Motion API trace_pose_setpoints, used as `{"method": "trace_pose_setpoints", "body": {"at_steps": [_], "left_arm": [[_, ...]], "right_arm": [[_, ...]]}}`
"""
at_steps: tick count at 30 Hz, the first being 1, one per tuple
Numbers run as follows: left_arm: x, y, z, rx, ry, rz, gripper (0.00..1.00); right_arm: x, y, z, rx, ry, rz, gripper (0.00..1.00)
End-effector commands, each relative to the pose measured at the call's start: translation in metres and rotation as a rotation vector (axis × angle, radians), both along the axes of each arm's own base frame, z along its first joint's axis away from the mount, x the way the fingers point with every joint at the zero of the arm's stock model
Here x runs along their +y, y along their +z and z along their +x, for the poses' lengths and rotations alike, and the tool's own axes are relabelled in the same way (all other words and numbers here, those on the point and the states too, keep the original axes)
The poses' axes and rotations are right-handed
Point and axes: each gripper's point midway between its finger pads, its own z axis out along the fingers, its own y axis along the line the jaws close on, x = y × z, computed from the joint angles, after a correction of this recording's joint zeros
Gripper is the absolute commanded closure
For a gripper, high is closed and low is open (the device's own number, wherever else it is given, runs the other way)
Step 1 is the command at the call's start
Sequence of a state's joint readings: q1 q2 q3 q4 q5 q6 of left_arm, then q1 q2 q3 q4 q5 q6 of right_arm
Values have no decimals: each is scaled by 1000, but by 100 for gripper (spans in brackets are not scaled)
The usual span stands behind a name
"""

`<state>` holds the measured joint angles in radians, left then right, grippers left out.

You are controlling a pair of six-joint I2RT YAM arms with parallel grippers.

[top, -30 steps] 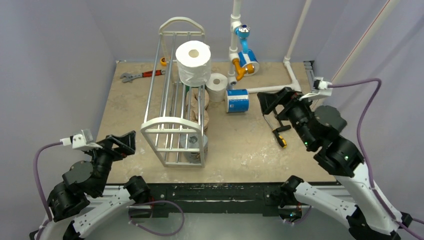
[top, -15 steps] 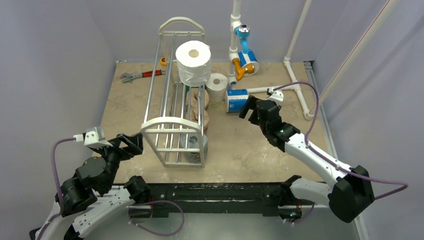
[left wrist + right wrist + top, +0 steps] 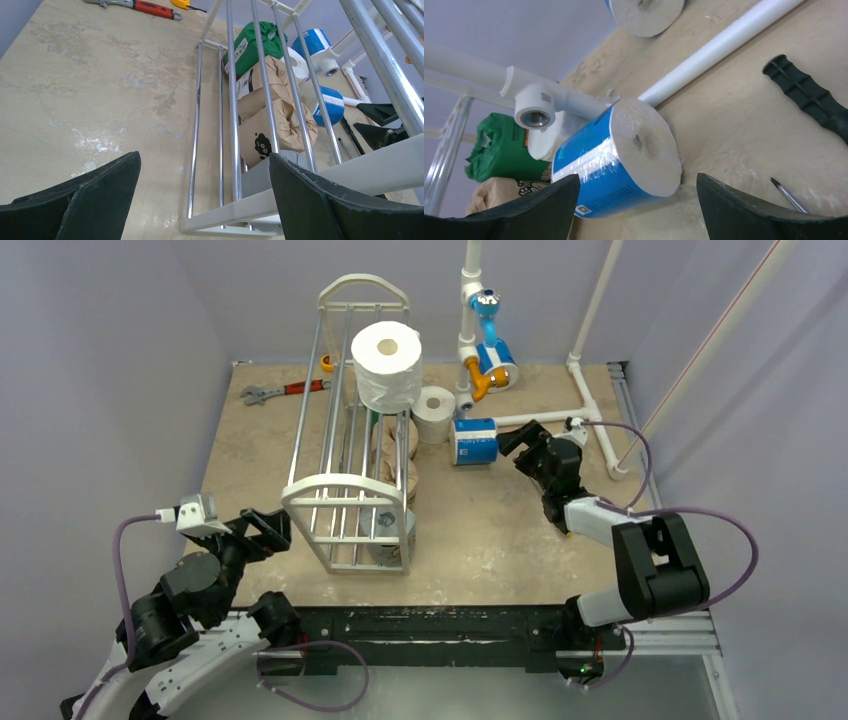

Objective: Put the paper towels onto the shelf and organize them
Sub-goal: Adjust the paper towel at the center of the board.

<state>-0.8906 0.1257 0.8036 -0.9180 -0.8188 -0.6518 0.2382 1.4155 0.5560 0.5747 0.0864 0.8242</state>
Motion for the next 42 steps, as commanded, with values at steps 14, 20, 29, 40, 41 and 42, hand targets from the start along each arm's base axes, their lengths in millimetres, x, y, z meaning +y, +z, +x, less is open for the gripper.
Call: {"method": "trace_pose_setpoints", "body": {"at_steps": [14, 20, 29, 40, 41, 42], "left_arm": [[1, -1, 1, 18, 18, 7, 0], [-4, -5, 1, 27, 5, -12, 0], [-15, -7, 2, 42, -38, -15, 0], [-24, -10, 4, 49, -66, -28, 0], [-25, -10, 4, 50, -67, -28, 0], [-26, -9, 4, 49, -70, -31, 0]], "right_arm": [[44, 18, 58, -164, 322, 159, 22], [55, 12, 36, -123, 350, 146, 26], [74, 2, -13, -69, 407, 126, 27], [56, 23, -39, -77, 333, 72, 20], [56, 20, -37, -71, 333, 69, 19], [57, 19, -35, -70, 336, 62, 18]]}}
